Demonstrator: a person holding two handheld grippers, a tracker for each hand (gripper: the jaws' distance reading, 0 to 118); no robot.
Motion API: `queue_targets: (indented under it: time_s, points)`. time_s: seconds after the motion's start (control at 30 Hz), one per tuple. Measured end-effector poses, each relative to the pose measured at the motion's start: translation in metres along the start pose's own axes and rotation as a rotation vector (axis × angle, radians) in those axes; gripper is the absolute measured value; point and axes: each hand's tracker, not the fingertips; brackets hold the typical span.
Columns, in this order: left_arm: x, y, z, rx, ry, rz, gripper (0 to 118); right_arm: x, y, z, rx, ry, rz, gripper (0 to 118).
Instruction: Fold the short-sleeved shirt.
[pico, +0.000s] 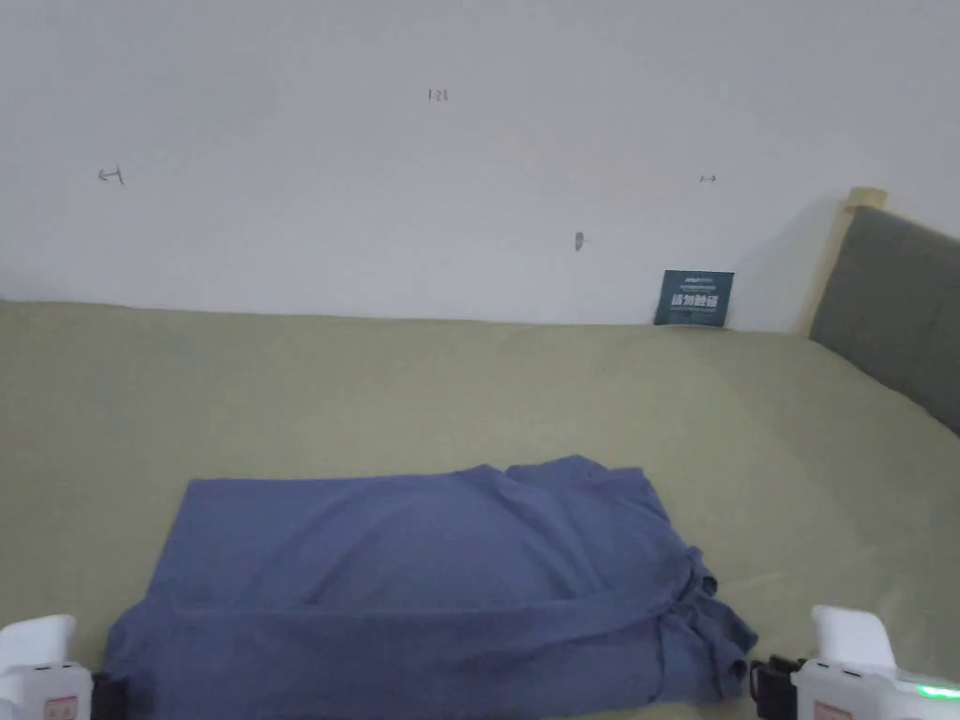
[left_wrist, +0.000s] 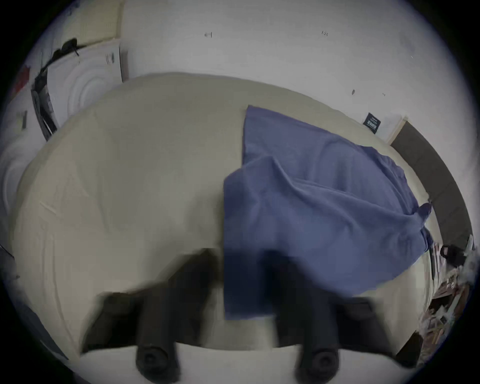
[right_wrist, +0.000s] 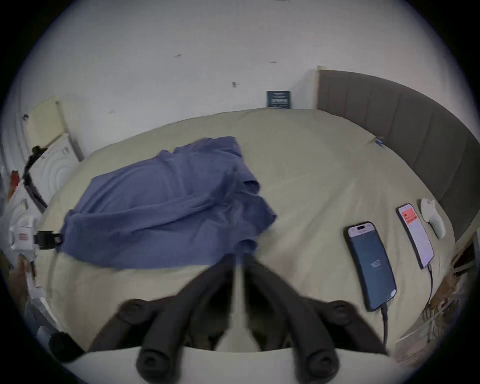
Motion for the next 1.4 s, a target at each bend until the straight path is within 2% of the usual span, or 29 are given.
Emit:
queue_targets:
  time_s: [0.03,0.07,0.1,0.13,0.3,0.33,0.37,0.4,0.43,0.47,0.5,0.53,0.73,1.03,1.4]
  points:
    - [-0.007,0.001,0.006,0.011,-0.115,0.025,4,0.002,0.002,-0.009,-0.025,-0.034,0.006,51]
    - [-0.005,0.001,0.010,0.018,-0.133,0.052,4,0.003,0.003,-0.020,-0.057,-0.028,0.001,82]
    - [-0.002,0.002,0.011,0.006,-0.109,0.039,4,0.006,0.003,-0.030,-0.080,-0.004,-0.005,101]
    - [0.006,0.000,0.019,0.012,-0.085,0.013,4,0.007,0.004,-0.039,-0.081,0.033,-0.027,106]
    - [0.018,-0.003,0.024,0.011,-0.084,-0.013,4,0.000,0.016,-0.080,-0.120,0.014,-0.059,104]
    - [0.019,-0.004,0.026,0.009,-0.083,-0.006,4,-0.003,0.018,-0.087,-0.128,0.011,-0.057,102]
    - [0.020,-0.005,0.027,0.006,-0.083,-0.001,4,-0.003,0.019,-0.095,-0.143,0.009,-0.046,95]
    - [0.018,-0.002,0.022,0.003,-0.080,-0.002,4,-0.004,0.020,-0.097,-0.161,0.024,-0.034,77]
    - [0.019,-0.003,0.023,0.001,-0.076,-0.009,4,-0.003,0.021,-0.096,-0.174,0.072,-0.019,44]
    - [0.020,-0.004,0.024,-0.003,-0.075,-0.016,4,-0.004,0.021,-0.094,-0.153,0.051,-0.016,35]
    - [0.021,-0.004,0.026,-0.004,-0.072,-0.023,4,-0.003,0.022,-0.088,-0.108,0.030,0.020,23]
    - [0.017,-0.001,0.022,-0.007,-0.072,-0.031,4,-0.003,0.022,-0.082,-0.072,0.063,0.027,4]
    - [0.013,0.006,0.045,0.036,-0.109,-0.074,4,0.002,0.031,-0.050,-0.055,0.111,0.096,5]
    - [0.008,0.009,0.095,0.093,-0.169,-0.149,4,0.012,0.031,0.008,-0.009,0.204,0.056,5]
    - [-0.026,-0.049,0.125,0.061,-0.209,-0.113,4,0.038,-0.027,0.060,-0.112,0.217,-0.004,5]
